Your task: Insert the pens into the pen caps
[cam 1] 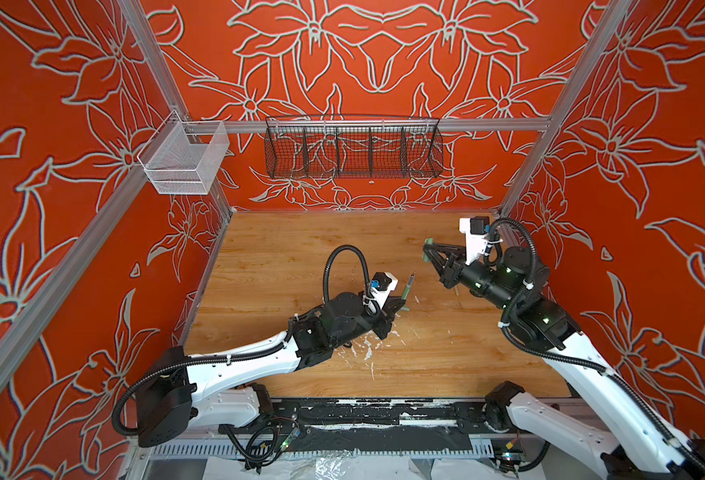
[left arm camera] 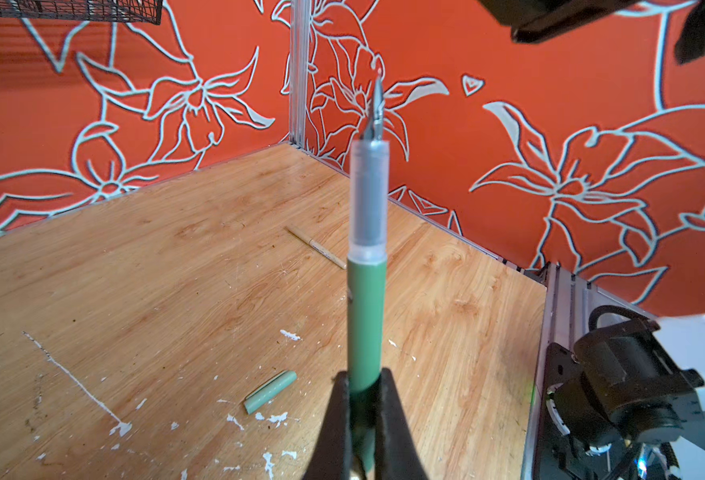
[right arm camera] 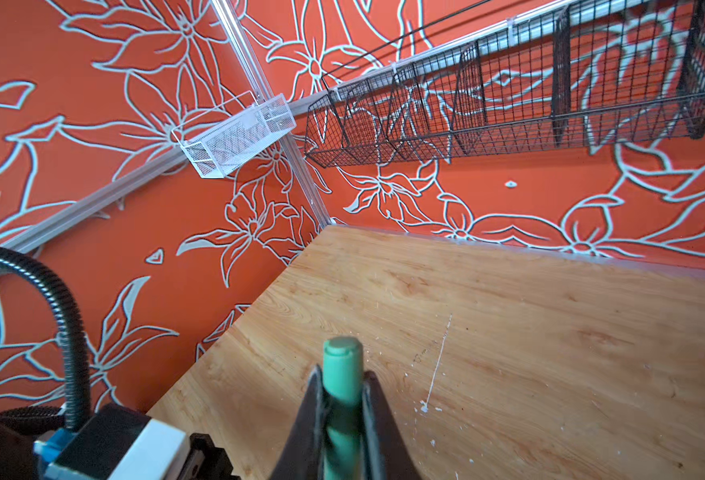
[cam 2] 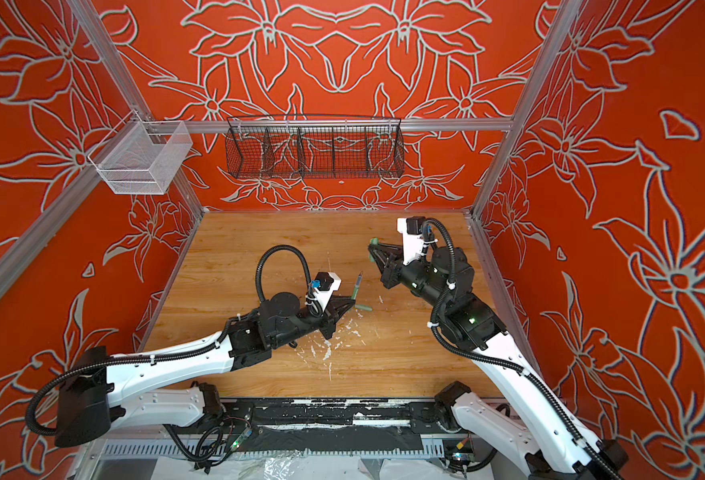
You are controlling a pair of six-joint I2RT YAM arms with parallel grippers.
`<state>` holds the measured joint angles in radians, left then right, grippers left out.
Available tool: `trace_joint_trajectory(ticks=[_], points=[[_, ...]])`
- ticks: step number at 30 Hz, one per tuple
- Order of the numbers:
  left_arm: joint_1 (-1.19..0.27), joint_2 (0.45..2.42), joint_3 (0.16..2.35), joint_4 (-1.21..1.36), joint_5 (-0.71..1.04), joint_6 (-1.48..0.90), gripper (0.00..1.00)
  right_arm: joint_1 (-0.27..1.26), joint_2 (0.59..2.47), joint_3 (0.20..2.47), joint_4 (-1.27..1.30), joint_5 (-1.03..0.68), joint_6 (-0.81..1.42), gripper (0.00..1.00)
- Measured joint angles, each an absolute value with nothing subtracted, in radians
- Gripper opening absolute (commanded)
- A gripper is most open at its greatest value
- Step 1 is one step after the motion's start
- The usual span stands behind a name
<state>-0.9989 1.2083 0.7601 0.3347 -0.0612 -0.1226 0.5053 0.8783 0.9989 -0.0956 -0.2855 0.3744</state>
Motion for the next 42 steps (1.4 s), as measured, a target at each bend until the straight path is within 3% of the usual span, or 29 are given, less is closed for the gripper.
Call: trace_joint_trajectory(ticks=[25,42], points=[[-0.999,1.214,0.797,0.334,-0.058,-0.100,0.00,0.524,0.850,0.821,0.113,-0.350,0.463,0.00],[-0.999,1.232,0.797,0.330,-0.058,-0.100,0.00,0.524,0.835,0.847,0.138,-0.353,0.478,0.00]])
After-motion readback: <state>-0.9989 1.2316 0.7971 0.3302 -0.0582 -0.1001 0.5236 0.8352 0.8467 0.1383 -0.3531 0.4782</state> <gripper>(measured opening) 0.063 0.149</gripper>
